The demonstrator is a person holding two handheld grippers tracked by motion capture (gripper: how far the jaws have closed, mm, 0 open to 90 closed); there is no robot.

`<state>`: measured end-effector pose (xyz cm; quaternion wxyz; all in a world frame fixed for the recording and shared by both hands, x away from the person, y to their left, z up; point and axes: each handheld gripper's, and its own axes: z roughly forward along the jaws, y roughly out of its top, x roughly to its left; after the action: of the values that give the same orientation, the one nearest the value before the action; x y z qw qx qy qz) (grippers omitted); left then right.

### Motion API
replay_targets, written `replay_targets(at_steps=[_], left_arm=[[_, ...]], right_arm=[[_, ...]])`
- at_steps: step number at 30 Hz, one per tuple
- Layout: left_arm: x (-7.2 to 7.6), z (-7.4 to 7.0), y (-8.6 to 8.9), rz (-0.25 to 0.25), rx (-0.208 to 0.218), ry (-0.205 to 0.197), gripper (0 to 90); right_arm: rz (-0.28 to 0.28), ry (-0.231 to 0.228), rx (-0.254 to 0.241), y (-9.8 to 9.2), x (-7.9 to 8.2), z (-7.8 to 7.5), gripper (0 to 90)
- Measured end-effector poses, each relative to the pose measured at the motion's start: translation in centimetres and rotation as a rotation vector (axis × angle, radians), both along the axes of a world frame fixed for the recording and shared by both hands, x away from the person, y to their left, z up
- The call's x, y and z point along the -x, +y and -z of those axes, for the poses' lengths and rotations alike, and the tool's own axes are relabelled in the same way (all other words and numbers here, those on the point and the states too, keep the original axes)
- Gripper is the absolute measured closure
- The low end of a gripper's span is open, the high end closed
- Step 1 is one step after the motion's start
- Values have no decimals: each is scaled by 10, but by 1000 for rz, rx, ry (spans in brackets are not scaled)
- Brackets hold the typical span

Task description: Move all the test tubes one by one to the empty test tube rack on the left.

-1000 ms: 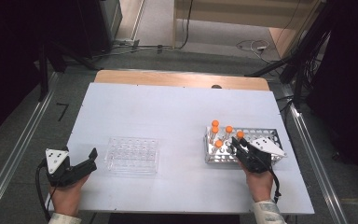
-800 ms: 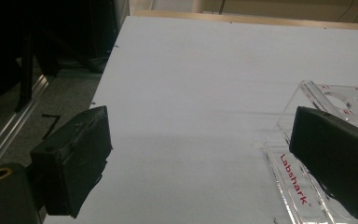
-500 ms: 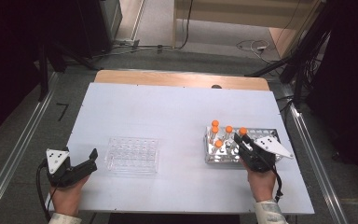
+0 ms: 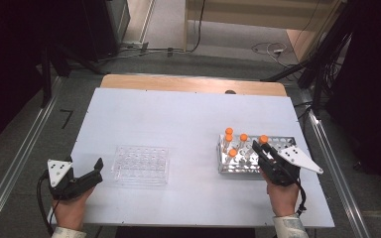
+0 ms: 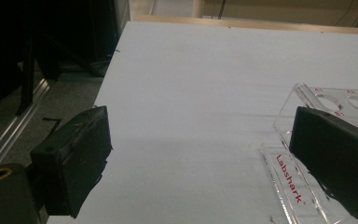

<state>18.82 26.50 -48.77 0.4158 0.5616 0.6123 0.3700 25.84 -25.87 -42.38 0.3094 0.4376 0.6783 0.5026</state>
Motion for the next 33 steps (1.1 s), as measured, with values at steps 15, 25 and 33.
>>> replay_targets(at_steps=[15,25,33], left_arm=[[3,-13,0,27,49,-8,59],[4,-25,-10,73,31,-15,58],[7,-35,-27,140,0,-27,57]], right_arm=[[-61,6,14,3,29,-7,717],[-131,-6,12,16,43,-8,717],[-155,11,10,20,54,-2,717]])
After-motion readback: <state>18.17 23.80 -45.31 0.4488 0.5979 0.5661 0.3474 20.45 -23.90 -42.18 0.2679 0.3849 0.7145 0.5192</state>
